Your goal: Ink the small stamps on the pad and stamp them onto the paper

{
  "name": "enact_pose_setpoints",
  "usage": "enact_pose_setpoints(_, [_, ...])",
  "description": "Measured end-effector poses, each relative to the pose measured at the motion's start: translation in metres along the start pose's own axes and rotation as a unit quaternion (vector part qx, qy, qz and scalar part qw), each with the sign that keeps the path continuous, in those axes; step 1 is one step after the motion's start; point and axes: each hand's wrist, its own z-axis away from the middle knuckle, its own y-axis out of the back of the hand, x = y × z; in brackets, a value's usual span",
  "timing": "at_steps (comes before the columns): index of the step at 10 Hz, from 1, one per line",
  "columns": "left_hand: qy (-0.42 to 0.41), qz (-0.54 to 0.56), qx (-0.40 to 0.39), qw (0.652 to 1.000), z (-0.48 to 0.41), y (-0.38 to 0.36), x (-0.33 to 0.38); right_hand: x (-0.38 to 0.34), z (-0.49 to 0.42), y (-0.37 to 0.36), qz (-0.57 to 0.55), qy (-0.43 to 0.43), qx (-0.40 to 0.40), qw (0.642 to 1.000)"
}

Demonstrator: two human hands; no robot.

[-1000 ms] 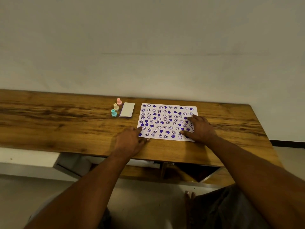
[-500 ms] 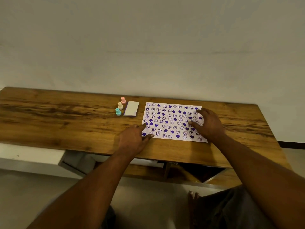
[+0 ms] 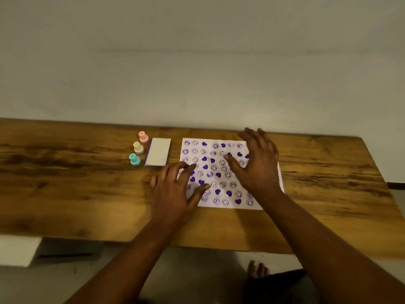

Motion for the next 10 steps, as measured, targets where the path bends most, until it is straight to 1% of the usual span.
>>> enact_pose_setpoints(1, [0.018,-0.035,-0.028,0.999,-0.006,0.0,-0.015,-0.007,-0.004,-0.013,-0.013,-0.028,-0.024,0.999])
enact_pose_setpoints(2, [0.051,-0.031,-0.05,0.997,-0.02,0.006,-0.015,-0.011,0.003,-0.02,-0.016,-0.074,-0.068,0.995])
enact_pose_setpoints(3, [0.073,-0.028,-0.098,0.992,-0.03,0.016,0.008,-0.018,0.014,-0.013,-0.02,-0.112,-0.132,0.985])
enact_pose_setpoints(4, [0.032,-0.048,-0.186,0.981,-0.035,0.038,0.041,-0.028,0.019,0.014,0.021,-0.097,-0.235,0.967])
enact_pose_setpoints(5, [0.011,-0.075,-0.295,0.952,-0.049,0.081,0.072,-0.05,0.01,0.065,0.078,-0.041,-0.333,0.939])
enact_pose_setpoints(6, [-0.032,-0.097,-0.38,0.919,-0.052,0.13,0.097,-0.074,0.005,0.117,0.105,-0.034,-0.404,0.908])
enact_pose_setpoints(7, [-0.013,-0.097,-0.434,0.896,-0.055,0.185,0.115,-0.105,-0.004,0.169,0.057,-0.09,-0.466,0.878])
enact_pose_setpoints(8, [0.024,-0.086,-0.448,0.889,-0.061,0.229,0.129,-0.129,-0.01,0.21,0.019,-0.171,-0.49,0.854])
enact_pose_setpoints(9, [0.027,-0.081,-0.463,0.882,-0.068,0.273,0.141,-0.155,-0.009,0.249,0.073,-0.155,-0.534,0.828])
enact_pose_setpoints(10, [0.017,-0.083,-0.46,0.884,-0.061,0.303,0.149,-0.173,-0.002,0.275,0.137,-0.095,-0.521,0.837])
